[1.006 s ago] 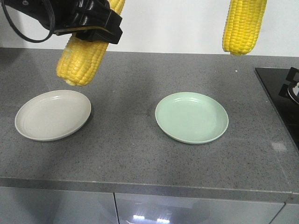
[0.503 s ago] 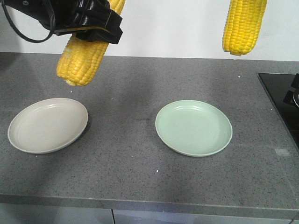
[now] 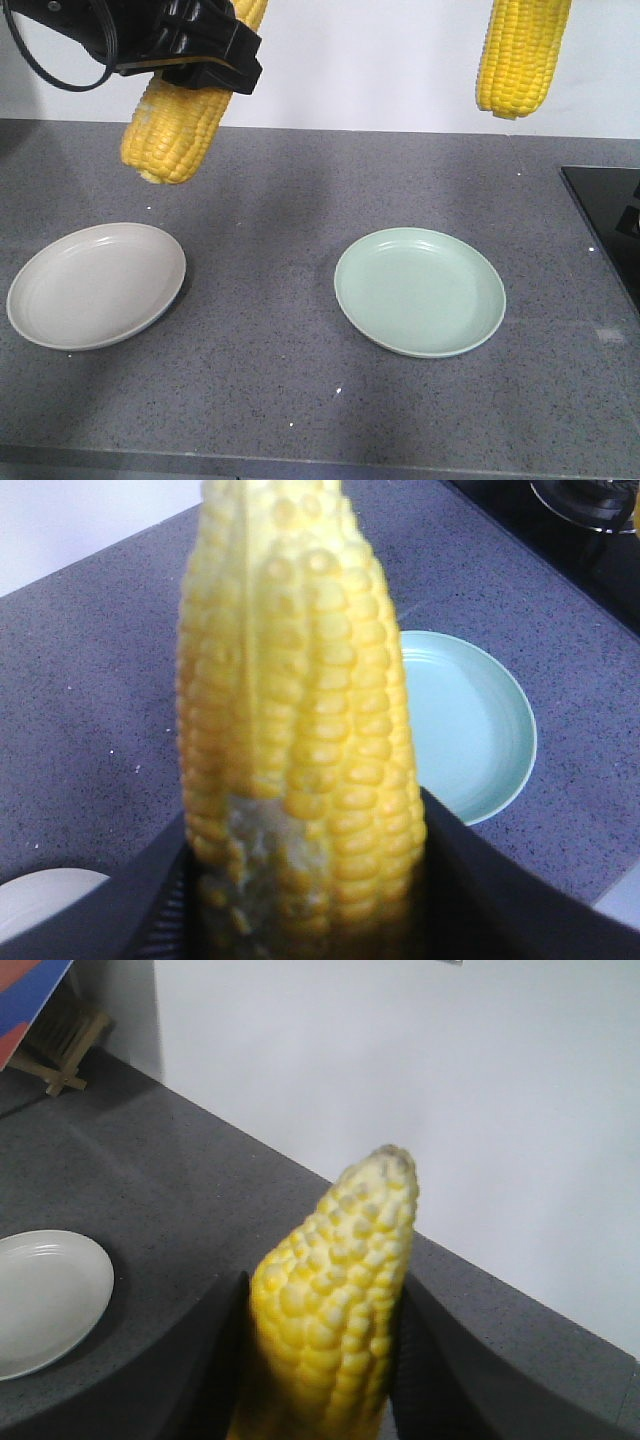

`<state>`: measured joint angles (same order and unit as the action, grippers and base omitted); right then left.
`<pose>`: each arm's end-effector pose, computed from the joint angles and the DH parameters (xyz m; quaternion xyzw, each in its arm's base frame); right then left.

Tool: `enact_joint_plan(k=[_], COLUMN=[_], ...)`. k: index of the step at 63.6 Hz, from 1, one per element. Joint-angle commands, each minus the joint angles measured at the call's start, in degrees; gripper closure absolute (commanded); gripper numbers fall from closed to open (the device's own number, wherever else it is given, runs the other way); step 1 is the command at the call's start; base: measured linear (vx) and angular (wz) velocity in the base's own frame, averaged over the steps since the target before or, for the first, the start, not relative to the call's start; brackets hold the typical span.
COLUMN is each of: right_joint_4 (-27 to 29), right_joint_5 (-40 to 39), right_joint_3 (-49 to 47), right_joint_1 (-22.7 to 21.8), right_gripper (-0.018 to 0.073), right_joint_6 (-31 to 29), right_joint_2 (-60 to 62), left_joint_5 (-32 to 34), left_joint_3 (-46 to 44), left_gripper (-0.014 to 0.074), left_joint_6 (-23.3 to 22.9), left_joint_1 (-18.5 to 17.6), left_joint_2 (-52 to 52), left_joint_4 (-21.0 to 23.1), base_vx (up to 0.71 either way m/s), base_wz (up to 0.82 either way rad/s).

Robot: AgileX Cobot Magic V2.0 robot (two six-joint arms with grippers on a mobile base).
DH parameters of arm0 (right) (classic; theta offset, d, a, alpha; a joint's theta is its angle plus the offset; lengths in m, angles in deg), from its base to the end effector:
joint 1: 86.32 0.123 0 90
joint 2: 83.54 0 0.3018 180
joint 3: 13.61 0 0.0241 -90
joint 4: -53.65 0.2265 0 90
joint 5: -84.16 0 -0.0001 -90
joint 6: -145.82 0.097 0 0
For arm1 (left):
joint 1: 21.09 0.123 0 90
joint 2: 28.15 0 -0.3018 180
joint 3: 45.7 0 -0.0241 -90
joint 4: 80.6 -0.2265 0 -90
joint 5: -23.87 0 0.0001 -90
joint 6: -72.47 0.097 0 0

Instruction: Distribute corn equally

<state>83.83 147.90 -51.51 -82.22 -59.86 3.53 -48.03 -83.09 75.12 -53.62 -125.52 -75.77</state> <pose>0.2616 0.0626 0.5369 -0.2326 0.7980 0.1629 0.5316 0.2443 -0.1651 0.4919 0.2799 0.8683 -0.1455 0.3828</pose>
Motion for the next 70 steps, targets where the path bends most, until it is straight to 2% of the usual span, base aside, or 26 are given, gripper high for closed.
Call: enact_joint_plan(k=[1,70], right_joint_4=[1.55,1.55], right_joint_5=[-3.82,-3.82], right_joint_3=[-1.44,-1.44], right_joint_1=[-0.24,-0.24], right_gripper=[0.0561,0.0561], right_joint_6=[-0.09,-0.09], right_joint_2=[1.76,1.76], left_joint_5=[3.06,3.06], left_joint_3=[-1.79,-1.79], left_gripper=[0.0603,0.0603], left_joint_6=[-0.18,-0.18], left_joint_1=[-0.16,-0.16], left_joint_2=[2.18,2.18], left_joint_4=[0.51,0.51], base_vx=[0.05,0.04], base_wz=[-0.01,-0.01])
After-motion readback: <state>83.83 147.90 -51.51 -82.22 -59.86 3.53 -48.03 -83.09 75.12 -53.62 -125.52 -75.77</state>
